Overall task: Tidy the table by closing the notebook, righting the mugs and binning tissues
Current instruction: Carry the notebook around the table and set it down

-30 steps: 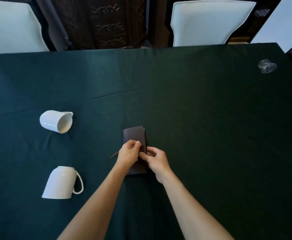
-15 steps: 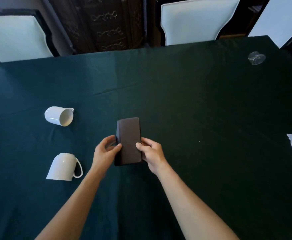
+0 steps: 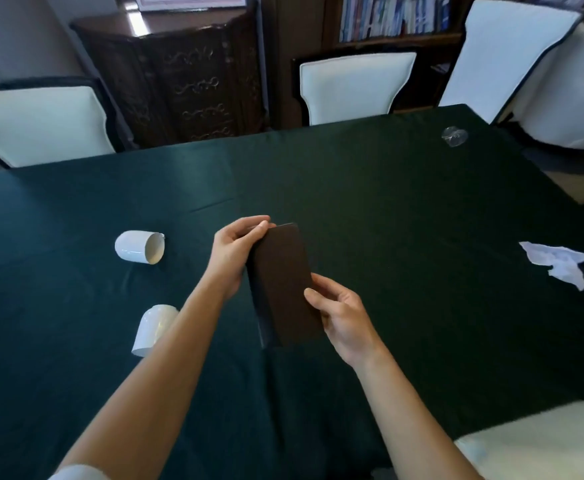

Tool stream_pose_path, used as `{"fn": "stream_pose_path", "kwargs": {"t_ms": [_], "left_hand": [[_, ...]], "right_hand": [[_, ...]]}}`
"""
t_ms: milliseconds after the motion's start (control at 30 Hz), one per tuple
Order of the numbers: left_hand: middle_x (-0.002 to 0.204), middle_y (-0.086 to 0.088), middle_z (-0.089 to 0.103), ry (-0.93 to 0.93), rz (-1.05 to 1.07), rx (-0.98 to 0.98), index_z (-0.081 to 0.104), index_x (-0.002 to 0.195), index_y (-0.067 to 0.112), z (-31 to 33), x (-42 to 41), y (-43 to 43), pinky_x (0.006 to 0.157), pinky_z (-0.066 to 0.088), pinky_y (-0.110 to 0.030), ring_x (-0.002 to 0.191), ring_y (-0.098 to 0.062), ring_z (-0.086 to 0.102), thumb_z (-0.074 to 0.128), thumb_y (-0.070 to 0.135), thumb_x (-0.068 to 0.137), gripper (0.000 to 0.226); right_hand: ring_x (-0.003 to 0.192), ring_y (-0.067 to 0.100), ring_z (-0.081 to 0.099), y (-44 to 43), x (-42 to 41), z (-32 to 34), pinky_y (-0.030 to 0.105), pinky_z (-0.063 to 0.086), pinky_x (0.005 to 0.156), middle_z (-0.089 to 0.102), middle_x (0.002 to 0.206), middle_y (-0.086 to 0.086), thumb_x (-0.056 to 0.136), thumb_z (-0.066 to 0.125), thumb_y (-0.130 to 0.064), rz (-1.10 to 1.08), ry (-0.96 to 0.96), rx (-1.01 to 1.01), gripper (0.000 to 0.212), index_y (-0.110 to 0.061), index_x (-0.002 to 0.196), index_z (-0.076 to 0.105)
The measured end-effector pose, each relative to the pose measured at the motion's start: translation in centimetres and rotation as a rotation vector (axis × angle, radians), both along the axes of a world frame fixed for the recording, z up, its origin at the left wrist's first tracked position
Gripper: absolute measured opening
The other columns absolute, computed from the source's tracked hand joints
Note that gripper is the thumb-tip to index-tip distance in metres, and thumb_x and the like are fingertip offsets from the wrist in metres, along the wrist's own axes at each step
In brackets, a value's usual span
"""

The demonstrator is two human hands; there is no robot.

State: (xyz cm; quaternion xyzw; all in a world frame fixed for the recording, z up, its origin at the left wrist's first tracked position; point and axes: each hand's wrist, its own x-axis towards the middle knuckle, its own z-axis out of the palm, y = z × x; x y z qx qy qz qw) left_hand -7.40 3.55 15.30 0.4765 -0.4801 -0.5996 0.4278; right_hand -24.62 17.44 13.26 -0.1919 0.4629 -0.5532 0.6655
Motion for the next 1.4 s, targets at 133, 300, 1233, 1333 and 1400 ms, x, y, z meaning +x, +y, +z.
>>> {"fn": "stream_pose_path", "kwargs": {"t_ms": [133, 300, 1233, 1333, 1400], "left_hand": [[0.095, 0.001, 0.082, 0.178, -0.051, 0.089, 0.077, 0.115, 0.017, 0.6, 0.0, 3.1, 0.073, 0.063, -0.026, 0.086, -0.009, 0.077, 0.073, 0.021, 0.098, 0.018], [0.101, -0.002, 0.082, 0.249, -0.139, 0.125, 0.072, 0.12, 0.011, 1.1, 0.9, 8.4, 0.073, 0.064, -0.031, 0.089, -0.014, 0.078, 0.071, 0.035, 0.099, 0.032], [0.119, -0.008, 0.082, 0.174, -1.119, 0.13, 0.081, 0.114, 0.021, 9.2, 0.0, 43.6, 0.089, 0.065, -0.04, 0.112, -0.027, 0.077, 0.07, 0.039, 0.097, 0.027], [0.12, -0.009, 0.081, 0.153, -1.222, 0.202, 0.08, 0.116, 0.019, 9.5, -0.9, 48.9, 0.091, 0.065, -0.04, 0.112, -0.025, 0.077, 0.066, 0.042, 0.099, 0.031], [0.117, -0.006, 0.082, 0.102, -1.266, 0.142, 0.081, 0.114, 0.019, 9.7, -1.3, 52.3, 0.087, 0.064, -0.032, 0.109, -0.02, 0.078, 0.065, 0.043, 0.098, 0.033]], "right_hand": [[0.116, 0.031, 0.071, 3.7, 2.9, 0.8, 0.039, 0.062, 0.089, 0.075, 0.123, 0.015, 0.093, 0.069, -0.003, -0.186, -0.009, -0.047, 0.034, -0.009, 0.126, 0.07], [0.114, 0.03, 0.072, 8.2, 7.0, 2.3, 0.035, 0.062, 0.082, 0.075, 0.124, 0.014, 0.092, 0.068, -0.007, -0.374, 0.005, -0.123, 0.032, -0.012, 0.124, 0.073], [0.1, 0.02, 0.077, 44.4, 10.5, 11.3, 0.031, 0.062, 0.075, 0.079, 0.115, 0.011, 0.085, 0.069, -0.014, -1.328, 0.205, -0.31, 0.026, -0.016, 0.108, 0.08], [0.106, 0.024, 0.075, 49.8, 10.3, 11.8, 0.034, 0.063, 0.079, 0.077, 0.118, 0.012, 0.084, 0.069, -0.017, -1.42, 0.24, -0.295, 0.033, -0.012, 0.116, 0.076], [0.107, 0.026, 0.075, 53.4, 10.2, 12.0, 0.035, 0.063, 0.08, 0.077, 0.119, 0.012, 0.083, 0.07, -0.019, -1.496, 0.255, -0.266, 0.042, -0.009, 0.123, 0.072]]}}
